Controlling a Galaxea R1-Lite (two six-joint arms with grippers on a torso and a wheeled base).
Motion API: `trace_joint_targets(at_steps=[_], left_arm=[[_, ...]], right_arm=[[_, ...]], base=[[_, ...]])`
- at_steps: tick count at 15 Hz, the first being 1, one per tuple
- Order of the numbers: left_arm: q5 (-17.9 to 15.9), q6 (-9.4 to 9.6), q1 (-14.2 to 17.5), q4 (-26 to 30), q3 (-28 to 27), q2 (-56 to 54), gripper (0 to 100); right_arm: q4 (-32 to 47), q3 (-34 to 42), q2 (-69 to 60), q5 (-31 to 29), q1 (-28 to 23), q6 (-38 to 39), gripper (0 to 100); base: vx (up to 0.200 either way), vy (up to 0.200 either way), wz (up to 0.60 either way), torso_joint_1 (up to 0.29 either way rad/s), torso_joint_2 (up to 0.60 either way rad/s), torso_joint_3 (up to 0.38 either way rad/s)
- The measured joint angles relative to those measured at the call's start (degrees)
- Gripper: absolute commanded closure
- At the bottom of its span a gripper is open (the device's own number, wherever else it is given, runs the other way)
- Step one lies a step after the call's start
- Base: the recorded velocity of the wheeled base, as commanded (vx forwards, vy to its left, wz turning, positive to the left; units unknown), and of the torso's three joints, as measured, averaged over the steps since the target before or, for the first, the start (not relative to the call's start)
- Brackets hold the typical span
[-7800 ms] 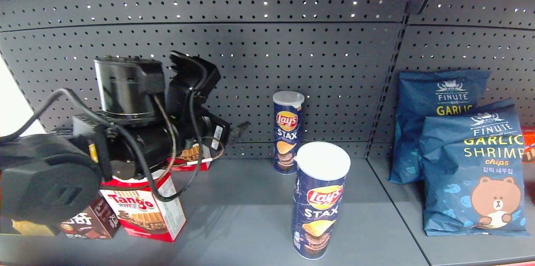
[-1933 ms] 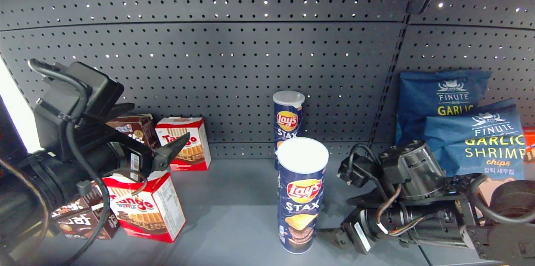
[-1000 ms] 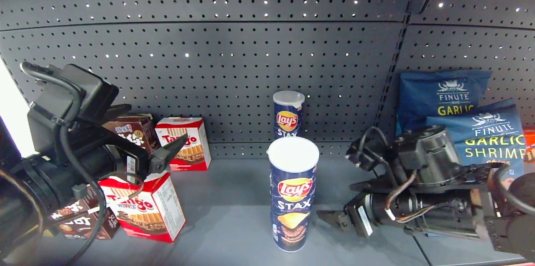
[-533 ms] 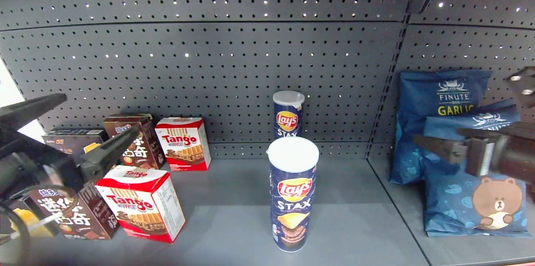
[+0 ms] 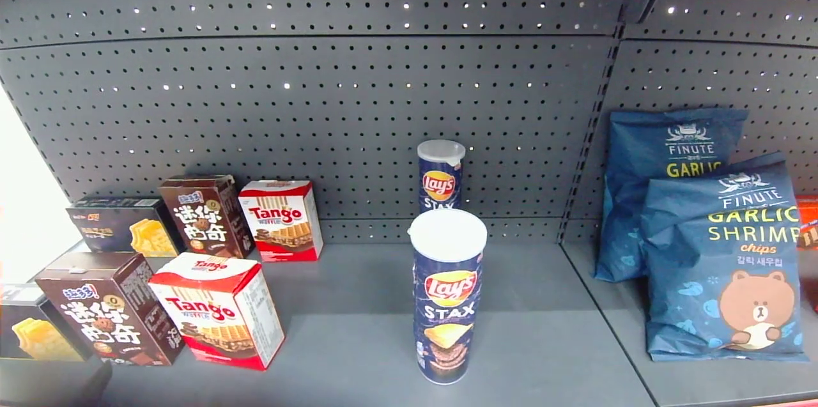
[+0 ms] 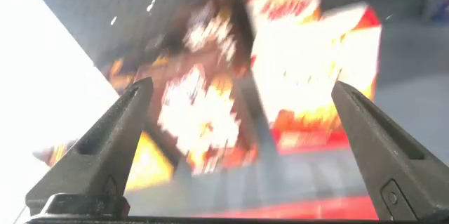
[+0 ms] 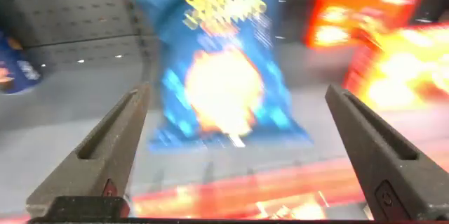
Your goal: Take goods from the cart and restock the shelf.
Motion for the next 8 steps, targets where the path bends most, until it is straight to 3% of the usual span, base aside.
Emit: trace_joint_targets(at_steps=[4, 8], left_arm=[[-0.3, 0.43, 1.07, 10.48, 1.56, -8.45, 0], [-0.46, 0.44, 1.1, 20.07, 1.45, -17.76, 0]], right_arm=[[12.47, 8.37, -13.95, 3.89, -3.54, -2.77, 0], [11.0, 9.81, -16.65, 4.83, -4.33, -3.39, 0]], base=[[0.0, 0.0, 0.0, 0.0, 0.0, 0.0], [0.0, 0.0, 0.0, 0.0, 0.0, 0.0]])
